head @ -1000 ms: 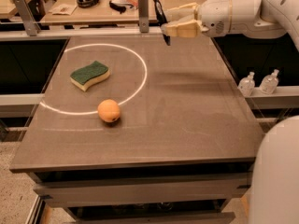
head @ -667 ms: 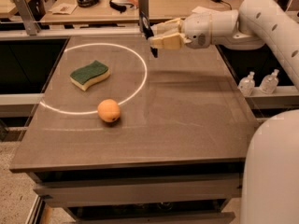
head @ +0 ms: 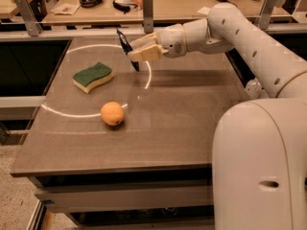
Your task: Move rxbar blueberry near sponge
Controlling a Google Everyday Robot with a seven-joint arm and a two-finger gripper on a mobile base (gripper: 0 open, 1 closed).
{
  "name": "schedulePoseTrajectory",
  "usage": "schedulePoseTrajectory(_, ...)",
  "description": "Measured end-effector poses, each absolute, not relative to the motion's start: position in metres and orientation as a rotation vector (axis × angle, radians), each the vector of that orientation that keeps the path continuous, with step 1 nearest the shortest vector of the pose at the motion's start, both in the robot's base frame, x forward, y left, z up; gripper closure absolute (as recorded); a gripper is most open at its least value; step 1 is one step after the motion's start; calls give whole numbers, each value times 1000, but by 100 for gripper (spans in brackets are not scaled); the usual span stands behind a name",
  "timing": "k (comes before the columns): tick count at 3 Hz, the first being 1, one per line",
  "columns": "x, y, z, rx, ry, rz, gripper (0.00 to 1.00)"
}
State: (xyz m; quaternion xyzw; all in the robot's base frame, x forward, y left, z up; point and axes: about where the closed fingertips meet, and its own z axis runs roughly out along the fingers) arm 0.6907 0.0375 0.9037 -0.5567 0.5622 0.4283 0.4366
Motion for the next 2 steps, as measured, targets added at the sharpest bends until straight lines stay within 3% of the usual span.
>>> schedulePoseTrajectory(2,690,82,878,-1511,1404,1161,100)
